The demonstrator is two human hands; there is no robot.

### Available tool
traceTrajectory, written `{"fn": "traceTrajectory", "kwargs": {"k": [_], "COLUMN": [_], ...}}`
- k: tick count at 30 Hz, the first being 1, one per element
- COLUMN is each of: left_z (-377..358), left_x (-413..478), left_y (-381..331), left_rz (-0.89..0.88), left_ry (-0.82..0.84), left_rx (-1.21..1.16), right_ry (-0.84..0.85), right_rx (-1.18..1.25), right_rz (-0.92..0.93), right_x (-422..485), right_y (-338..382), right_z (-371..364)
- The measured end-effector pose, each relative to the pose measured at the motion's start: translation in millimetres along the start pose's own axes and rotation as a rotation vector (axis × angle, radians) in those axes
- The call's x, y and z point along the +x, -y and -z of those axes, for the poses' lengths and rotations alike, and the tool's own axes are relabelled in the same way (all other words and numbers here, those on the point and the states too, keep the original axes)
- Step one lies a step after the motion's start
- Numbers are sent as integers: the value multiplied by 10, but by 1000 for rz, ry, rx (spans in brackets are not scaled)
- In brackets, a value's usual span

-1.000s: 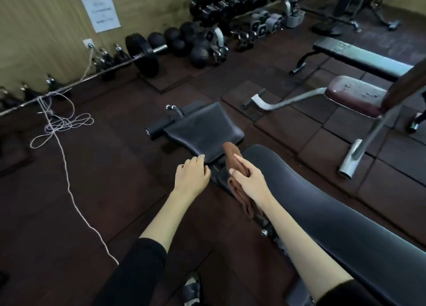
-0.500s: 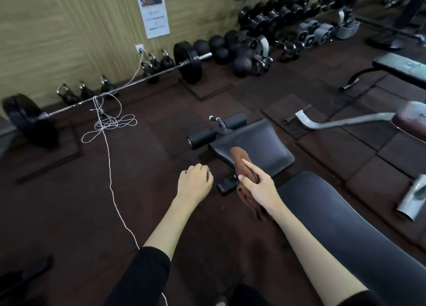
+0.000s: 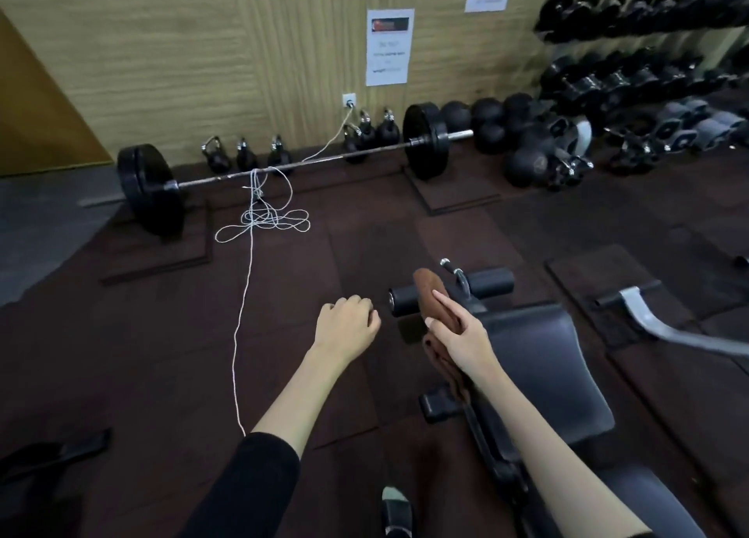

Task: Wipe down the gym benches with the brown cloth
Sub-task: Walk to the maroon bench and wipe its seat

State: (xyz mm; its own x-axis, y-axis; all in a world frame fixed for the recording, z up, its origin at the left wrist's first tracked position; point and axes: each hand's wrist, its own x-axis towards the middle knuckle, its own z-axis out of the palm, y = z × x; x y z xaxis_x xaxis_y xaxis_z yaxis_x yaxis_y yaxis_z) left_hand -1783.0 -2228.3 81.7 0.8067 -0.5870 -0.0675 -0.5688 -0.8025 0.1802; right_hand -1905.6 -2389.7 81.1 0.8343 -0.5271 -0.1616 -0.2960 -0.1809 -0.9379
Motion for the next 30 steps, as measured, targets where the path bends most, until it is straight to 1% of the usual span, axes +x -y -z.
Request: {"fn": "traceTrajectory", "kwargs": {"k": [3, 7, 13, 16, 23, 30], "left_z": [111, 192, 293, 368, 659, 691], "left_x": [388, 902, 1804, 2331, 3614, 4847], "left_y": [145, 357, 771, 1054, 1599, 1706], "left_rz": [54, 93, 90, 54, -108, -227], "left_ry": [-19, -1, -2, 6, 40, 86], "left_rx": [-17, -18, -16, -6, 4, 7], "right_ry": [41, 70, 68, 31, -113, -241], "right_rx": [-2, -9, -3, 13, 50, -54], "right_rz": [20, 33, 40, 45, -3, -11], "right_x": [489, 1102, 2033, 2530, 3546, 4448], "right_y": [174, 317, 515, 640, 1004, 1172], "right_z": [-116, -328, -716, -928, -1338, -1396]}}
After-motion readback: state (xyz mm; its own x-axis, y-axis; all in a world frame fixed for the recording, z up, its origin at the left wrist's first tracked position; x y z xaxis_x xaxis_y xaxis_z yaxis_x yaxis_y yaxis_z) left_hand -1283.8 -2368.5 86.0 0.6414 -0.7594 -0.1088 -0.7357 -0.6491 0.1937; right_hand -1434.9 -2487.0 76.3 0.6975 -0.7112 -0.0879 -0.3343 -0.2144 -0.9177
